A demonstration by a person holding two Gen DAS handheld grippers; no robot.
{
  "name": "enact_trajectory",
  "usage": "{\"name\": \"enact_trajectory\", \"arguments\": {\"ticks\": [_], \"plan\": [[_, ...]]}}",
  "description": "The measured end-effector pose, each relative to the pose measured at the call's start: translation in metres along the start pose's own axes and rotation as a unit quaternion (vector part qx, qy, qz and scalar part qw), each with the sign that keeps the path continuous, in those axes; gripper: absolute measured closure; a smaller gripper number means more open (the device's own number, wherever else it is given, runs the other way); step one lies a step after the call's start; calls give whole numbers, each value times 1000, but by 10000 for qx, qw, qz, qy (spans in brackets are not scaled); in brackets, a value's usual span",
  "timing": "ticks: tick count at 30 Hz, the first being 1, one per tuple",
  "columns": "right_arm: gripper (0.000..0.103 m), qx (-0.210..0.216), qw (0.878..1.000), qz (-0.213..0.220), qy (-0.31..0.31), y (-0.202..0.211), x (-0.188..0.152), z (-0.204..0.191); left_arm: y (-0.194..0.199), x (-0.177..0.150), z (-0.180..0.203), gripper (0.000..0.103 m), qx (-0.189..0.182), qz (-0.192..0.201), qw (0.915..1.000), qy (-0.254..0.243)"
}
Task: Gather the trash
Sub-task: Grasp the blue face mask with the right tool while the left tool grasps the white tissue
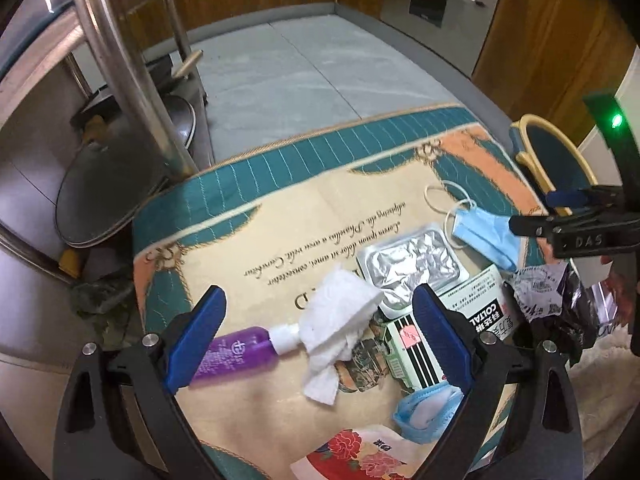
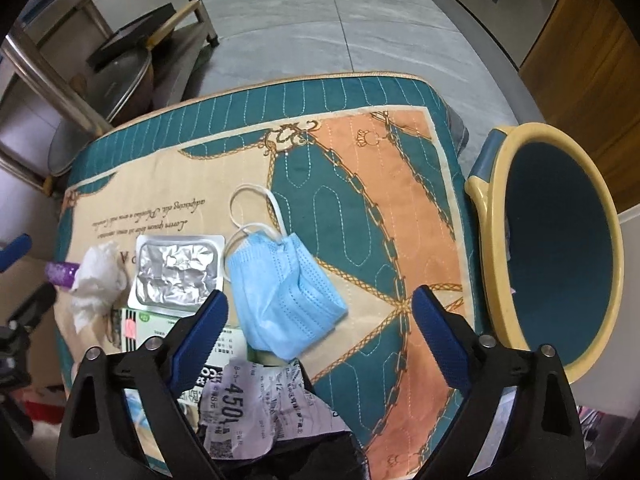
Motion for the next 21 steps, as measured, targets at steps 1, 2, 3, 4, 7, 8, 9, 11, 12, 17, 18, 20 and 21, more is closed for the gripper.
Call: {"name": "enact_trajectory", "arguments": {"ticks": [1,2,3,4,7,8,9,11,12,17,18,20,21], "plan": [[16,16,10000,-7,-5,0,0,0,-2,0,0,12,-7,-25,10000,-8],[17,43,10000,-34,-4,-1,-1,1,-5,-1,2,17,-1,-72,10000,-32],[21,71,10000,-70,0,-3,-2,1,-9,-2,4,21,-10,-138,9999,-60],[26,89,9999,-99,0,-3,-2,1,-10,-2,5,23,-23,-180,9998,-70],[36,178,9995,-242,-12,-7,-5,2,-18,-4,7,32,-42,-325,9994,-105],[39,215,9993,-305,-13,-10,-6,1,-20,-5,9,34,-72,-372,9992,-120],[46,232,9991,-363,-4,-12,-7,1,-22,-5,10,38,-79,-408,9990,-137],[53,256,9986,-470,17,-17,-9,0,-27,-6,12,45,-77,-514,9985,-177],[58,270,9983,-509,26,-18,-10,0,-31,-6,13,50,-72,-584,9981,-179],[81,323,9978,-534,230,-19,-12,-6,-38,-7,17,70,-93,-742,9969,-232],[83,344,9977,-530,261,-19,-11,-7,-39,-7,18,73,-105,-766,9967,-254],[85,389,9977,-490,277,-17,-11,-7,-41,-7,19,79,-76,-789,9964,-305],[86,416,9977,-446,295,-15,-10,-8,-40,-6,19,82,-105,-777,9965,-293]]}}
Point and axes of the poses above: each gripper's, at about its wrist camera, not at the fingertips, and y roughly against the way its jaws point, z to its right, x to its top, the point moved 1 cm from there along -y, roughly the way its jaws point, and after that the axes turned 4 degrees about -z, right-handed, at the moved point
